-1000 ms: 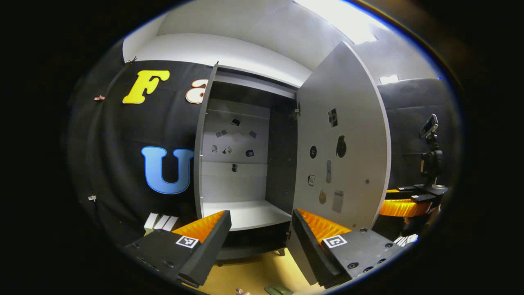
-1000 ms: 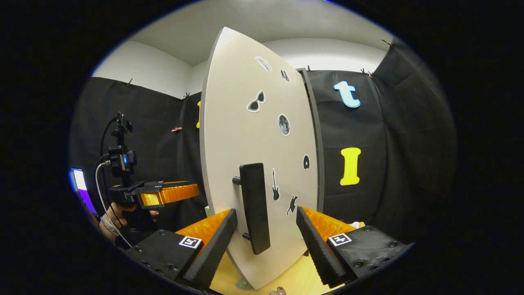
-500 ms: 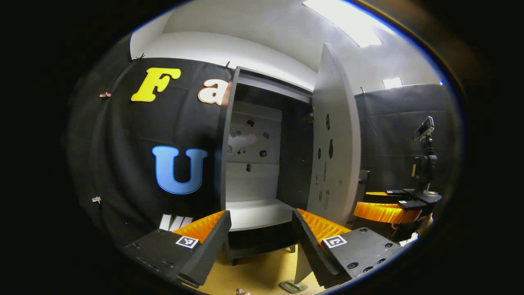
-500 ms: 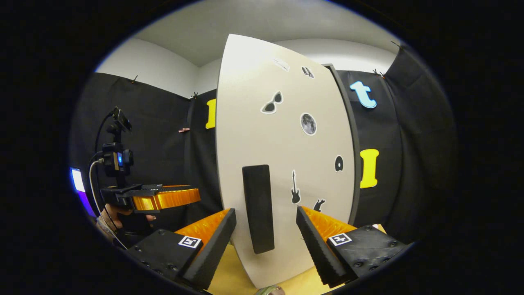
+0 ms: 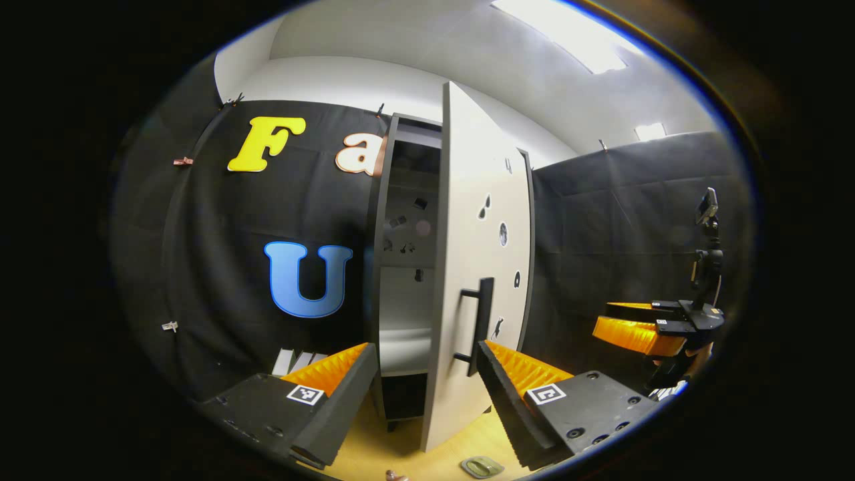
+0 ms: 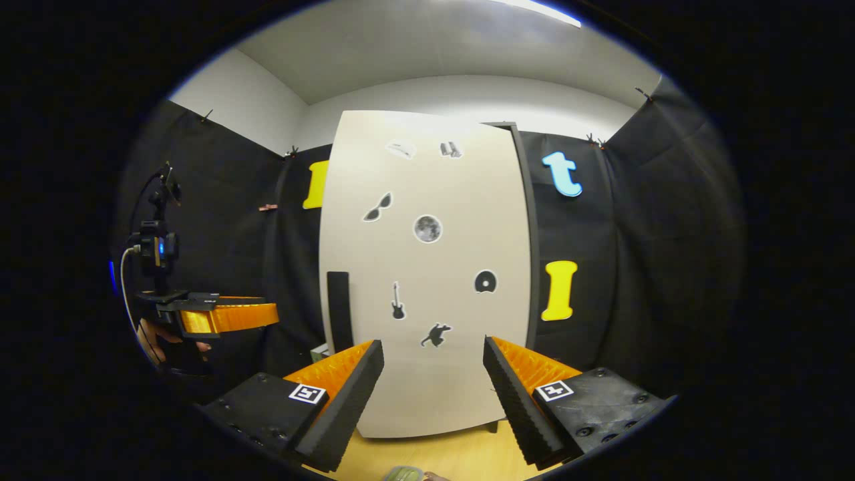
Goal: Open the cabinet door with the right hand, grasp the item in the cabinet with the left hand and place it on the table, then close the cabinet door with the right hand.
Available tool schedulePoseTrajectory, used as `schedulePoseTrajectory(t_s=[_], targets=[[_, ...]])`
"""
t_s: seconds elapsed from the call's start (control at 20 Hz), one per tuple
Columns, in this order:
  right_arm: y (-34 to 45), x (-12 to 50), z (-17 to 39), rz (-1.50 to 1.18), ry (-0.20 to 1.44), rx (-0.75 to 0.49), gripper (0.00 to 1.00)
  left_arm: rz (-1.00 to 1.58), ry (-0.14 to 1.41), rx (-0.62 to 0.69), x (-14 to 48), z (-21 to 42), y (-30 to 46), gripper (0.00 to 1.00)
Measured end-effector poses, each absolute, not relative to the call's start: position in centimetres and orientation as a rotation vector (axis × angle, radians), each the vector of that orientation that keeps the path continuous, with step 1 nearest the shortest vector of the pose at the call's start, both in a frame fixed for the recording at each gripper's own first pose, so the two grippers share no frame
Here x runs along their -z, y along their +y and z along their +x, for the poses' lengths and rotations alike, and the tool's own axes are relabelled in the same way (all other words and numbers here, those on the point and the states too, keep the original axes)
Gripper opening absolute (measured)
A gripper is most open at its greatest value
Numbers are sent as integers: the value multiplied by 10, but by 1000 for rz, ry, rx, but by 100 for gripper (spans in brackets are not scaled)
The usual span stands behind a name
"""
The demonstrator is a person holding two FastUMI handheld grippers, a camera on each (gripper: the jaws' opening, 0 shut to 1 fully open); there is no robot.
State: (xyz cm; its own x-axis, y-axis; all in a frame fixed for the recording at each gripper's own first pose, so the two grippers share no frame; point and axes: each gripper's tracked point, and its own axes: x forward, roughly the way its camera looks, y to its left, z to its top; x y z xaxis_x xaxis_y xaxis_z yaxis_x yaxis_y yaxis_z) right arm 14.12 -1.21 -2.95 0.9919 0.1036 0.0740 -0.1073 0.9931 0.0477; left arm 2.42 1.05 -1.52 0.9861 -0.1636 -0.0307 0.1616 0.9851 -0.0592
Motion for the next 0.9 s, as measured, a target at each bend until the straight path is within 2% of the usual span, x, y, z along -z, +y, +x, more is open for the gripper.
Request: schedulePoseTrajectory(t_s=[0.05,0.15,0.35,0.45,0.9], targets=[[-22,26,142,32,-90,-71,98,-49,37,148,16,22,7,92],[-33,25,145,19,-101,-25,98,-38,26,122,17,20,-3,95],[-44,19,144,-18,-128,-3,98,-22,26,101,17,16,-17,95],[-43,22,146,-40,-122,-11,98,-13,20,87,15,14,-21,92],[-43,21,142,6,-105,-44,98,-27,32,75,18,10,-34,95]])
